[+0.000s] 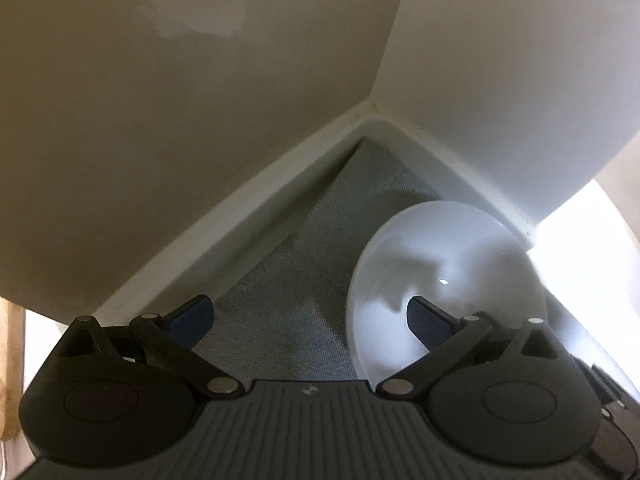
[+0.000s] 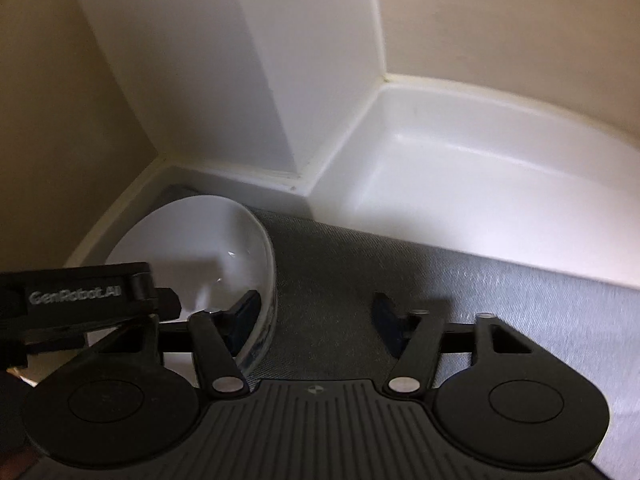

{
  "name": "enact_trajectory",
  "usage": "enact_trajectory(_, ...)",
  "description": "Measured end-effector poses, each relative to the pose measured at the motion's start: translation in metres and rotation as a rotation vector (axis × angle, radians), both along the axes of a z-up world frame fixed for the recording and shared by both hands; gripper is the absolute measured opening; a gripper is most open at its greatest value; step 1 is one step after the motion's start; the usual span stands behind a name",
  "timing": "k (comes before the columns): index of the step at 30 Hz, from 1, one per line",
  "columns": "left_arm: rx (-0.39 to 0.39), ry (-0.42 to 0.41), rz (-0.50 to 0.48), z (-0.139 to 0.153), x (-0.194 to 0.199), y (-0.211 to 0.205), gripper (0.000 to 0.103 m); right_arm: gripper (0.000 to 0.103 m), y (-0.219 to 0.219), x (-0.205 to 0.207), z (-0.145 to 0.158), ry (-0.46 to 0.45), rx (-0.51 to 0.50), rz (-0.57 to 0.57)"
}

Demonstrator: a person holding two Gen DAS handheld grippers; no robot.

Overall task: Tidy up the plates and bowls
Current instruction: 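Grasp the blue-rimmed white bowl rim with both grippers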

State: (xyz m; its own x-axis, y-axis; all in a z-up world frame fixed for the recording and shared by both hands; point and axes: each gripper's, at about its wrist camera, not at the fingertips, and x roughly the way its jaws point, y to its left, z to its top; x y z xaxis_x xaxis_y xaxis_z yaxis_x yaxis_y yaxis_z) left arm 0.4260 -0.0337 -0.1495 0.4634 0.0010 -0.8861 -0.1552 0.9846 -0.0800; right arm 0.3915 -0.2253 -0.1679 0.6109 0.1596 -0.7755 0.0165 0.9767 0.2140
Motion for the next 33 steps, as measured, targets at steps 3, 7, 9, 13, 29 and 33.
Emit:
enact_trajectory(3,0.006,-0.023,-0.048,0.002,-0.001,-0.004,0.089,0.019,0.005,0.0,0.0,0.0,0.046,0.063)
enact_trajectory(7,-0.043,-0.018,-0.129,0.007,-0.002,-0.005,0.059,0.016,0.016,-0.006,0.005,-0.009,0.004,0.113)
enact_trajectory(9,-0.057,-0.007,-0.165,0.008,-0.003,-0.007,0.033,0.016,0.015,-0.009,0.005,0.006,0.01,0.117)
enact_trajectory(13,-0.059,0.034,-0.249,0.004,-0.008,-0.01,0.022,0.016,0.007,-0.017,0.01,0.054,0.054,0.094)
enact_trajectory(29,-0.113,0.049,-0.299,-0.008,-0.007,-0.007,0.035,0.016,-0.006,-0.041,0.01,0.096,0.081,0.047)
enact_trajectory(33,-0.13,0.043,-0.312,-0.003,-0.01,-0.007,0.018,0.013,-0.004,-0.048,0.02,0.06,0.037,0.071)
